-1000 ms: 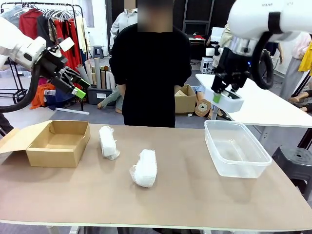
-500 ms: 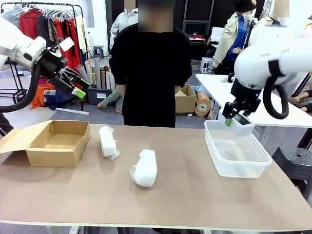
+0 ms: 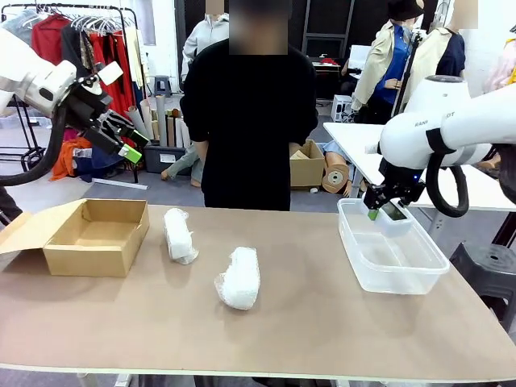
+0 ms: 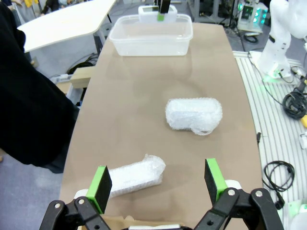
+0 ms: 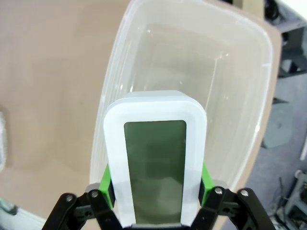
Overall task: Separate and place wrapped and unwrapped clocks.
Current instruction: If the picked Digital clock is wrapped, place it in the Package Box ; if not, place it in the Organizing box.
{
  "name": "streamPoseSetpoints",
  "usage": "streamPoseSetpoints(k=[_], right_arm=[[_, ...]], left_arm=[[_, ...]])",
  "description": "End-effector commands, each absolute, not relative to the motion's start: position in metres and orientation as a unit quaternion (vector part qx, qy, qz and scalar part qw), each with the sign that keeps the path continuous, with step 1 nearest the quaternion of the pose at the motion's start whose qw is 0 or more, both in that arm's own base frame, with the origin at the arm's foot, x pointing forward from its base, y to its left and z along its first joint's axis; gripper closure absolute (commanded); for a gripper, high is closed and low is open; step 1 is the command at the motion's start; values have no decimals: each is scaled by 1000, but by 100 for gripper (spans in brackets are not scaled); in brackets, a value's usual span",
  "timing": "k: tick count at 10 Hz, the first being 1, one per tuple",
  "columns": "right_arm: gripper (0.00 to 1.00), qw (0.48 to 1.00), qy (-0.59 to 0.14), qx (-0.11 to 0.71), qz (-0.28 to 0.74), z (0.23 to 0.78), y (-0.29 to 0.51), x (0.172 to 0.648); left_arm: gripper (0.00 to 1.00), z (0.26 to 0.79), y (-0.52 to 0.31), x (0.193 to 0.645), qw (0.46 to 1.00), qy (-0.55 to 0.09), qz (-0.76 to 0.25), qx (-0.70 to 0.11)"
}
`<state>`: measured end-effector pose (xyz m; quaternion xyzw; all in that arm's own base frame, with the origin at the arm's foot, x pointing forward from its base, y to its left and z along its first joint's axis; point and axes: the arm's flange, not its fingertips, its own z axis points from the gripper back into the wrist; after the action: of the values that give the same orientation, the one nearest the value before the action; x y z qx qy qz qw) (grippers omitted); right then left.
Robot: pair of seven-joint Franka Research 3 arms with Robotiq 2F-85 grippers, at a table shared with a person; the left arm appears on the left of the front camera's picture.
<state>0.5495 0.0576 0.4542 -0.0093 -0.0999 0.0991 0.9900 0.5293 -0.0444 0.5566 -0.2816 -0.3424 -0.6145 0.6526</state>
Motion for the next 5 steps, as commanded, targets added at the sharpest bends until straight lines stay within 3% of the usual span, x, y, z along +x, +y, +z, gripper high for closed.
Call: streamPoseSetpoints(k=[1, 5], right_arm=[[100, 988, -110, -15, 107, 450, 58, 549], [100, 988, -110, -15, 107, 450, 58, 549]], left_arm=[[0, 559, -44, 529, 652, -344, -615, -280], [0, 559, -44, 529, 652, -344, -615, -280]])
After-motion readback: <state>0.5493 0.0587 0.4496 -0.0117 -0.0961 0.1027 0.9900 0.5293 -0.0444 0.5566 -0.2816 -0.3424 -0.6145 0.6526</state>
